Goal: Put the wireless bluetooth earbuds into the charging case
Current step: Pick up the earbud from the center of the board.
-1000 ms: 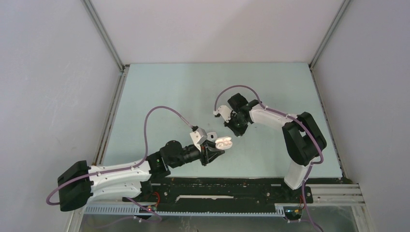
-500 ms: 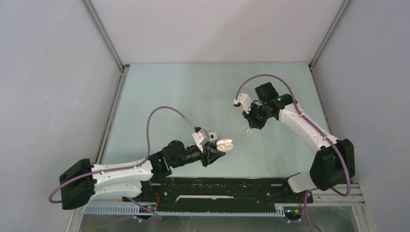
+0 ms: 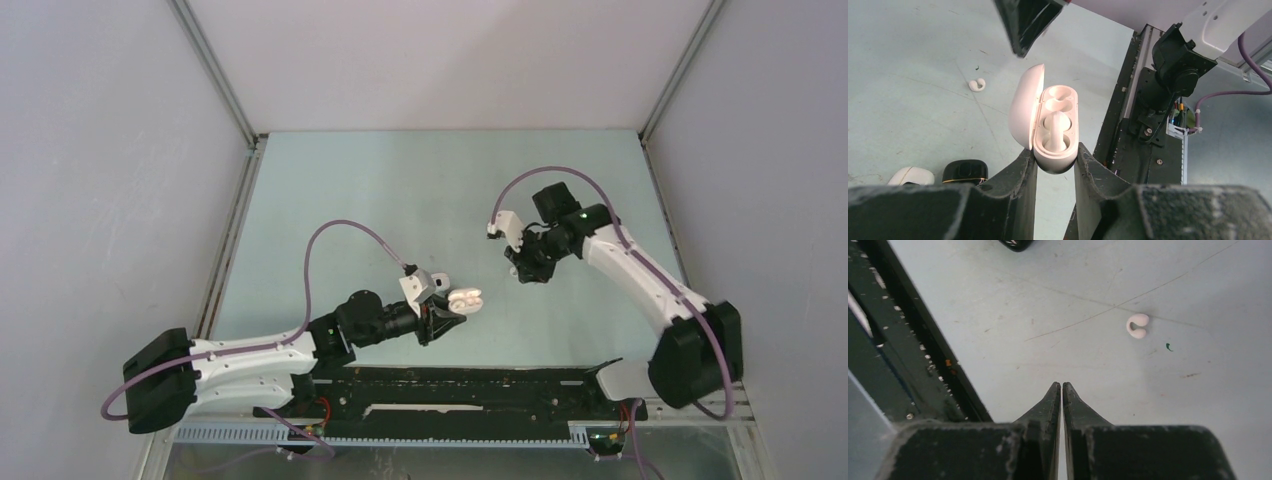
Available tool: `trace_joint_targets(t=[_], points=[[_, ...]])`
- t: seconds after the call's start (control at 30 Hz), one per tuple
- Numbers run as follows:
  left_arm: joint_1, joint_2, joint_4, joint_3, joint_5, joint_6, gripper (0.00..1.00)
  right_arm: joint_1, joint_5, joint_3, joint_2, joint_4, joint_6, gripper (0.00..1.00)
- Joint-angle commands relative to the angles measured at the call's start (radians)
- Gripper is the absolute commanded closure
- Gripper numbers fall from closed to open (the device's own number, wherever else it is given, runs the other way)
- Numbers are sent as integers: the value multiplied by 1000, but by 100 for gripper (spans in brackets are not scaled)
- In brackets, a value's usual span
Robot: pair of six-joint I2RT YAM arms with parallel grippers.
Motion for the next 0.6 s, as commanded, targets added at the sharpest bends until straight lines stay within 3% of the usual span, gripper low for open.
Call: trace_joint_targets(t=[0.0, 0.2, 0.57], points=[[5, -34, 20, 12, 22, 1, 100, -6, 31, -29, 136, 153, -25, 93], [5, -89, 7, -14, 0, -3, 100, 3, 58, -37, 239, 290, -5, 90], [5, -49, 0, 14, 10, 9, 100, 32, 135, -37, 340, 370, 0, 87]])
